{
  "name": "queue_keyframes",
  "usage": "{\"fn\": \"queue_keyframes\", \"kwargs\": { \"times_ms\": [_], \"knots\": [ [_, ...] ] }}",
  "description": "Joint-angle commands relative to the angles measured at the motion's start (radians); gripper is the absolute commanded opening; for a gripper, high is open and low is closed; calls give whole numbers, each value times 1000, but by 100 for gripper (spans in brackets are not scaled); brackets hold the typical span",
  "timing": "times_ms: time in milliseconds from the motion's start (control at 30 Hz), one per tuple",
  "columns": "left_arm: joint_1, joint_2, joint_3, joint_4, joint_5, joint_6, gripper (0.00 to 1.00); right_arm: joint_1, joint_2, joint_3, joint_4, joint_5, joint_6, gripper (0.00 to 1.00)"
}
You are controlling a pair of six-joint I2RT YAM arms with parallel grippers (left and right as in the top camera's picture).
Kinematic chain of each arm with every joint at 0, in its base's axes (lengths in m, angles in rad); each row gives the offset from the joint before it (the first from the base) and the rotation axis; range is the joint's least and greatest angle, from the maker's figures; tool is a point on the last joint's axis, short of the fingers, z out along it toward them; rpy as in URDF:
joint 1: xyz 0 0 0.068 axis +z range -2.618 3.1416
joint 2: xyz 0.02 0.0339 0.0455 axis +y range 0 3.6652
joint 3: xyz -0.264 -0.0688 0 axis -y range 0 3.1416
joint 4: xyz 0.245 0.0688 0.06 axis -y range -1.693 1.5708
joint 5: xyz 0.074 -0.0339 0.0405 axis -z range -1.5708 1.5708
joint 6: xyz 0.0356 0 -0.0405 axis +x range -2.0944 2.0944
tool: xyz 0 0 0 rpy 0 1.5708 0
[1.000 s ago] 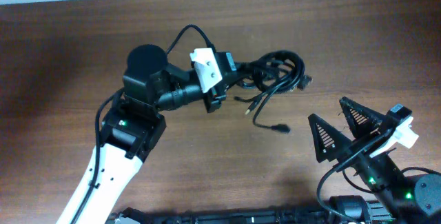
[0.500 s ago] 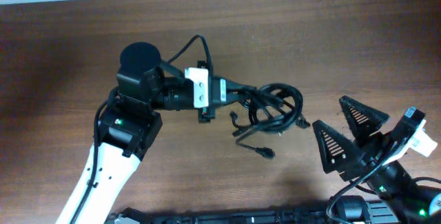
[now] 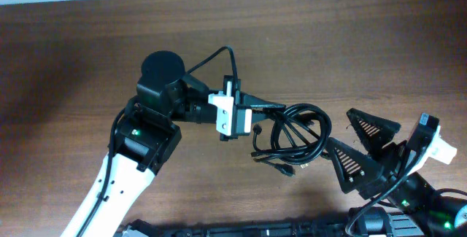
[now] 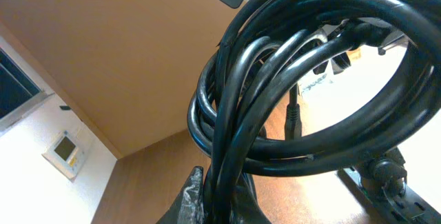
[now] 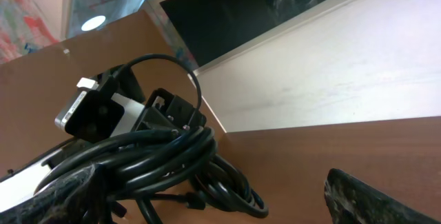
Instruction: Untangle cables
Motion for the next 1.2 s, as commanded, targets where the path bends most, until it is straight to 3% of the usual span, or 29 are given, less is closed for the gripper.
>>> {"fn": "queue_keyframes", "kwargs": {
  "times_ms": [0, 167, 567, 700, 767, 867, 900, 1000, 1167],
  "knots": [
    [-11, -23, 14, 5, 1, 58, 0, 5, 5, 19, -1, -29, 9, 99],
    [-57, -16, 14, 2, -1, 194, 0, 5, 13, 18, -1, -35, 9, 99],
    [-76, 6, 14, 17, -34, 320, 0, 5, 80, 18, -72, -35, -3, 100],
    [-76, 6, 14, 16, -43, 412, 0, 5, 122, 18, -73, -36, -24, 70],
    [-76, 6, 14, 16, -70, 416, 1, 5, 130, 18, -74, -35, -43, 61],
    [-75, 6, 14, 16, -133, 425, 0, 5, 134, 18, -73, -34, -97, 57],
    [-75, 6, 14, 16, -147, 453, 0, 5, 134, 18, -85, -2, -128, 51],
    [-75, 6, 14, 18, -147, 507, 0, 5, 135, 18, -116, 53, -150, 45],
    [-75, 6, 14, 82, -147, 550, 0, 5, 135, 18, -207, 67, -354, 44]
  ]
}}
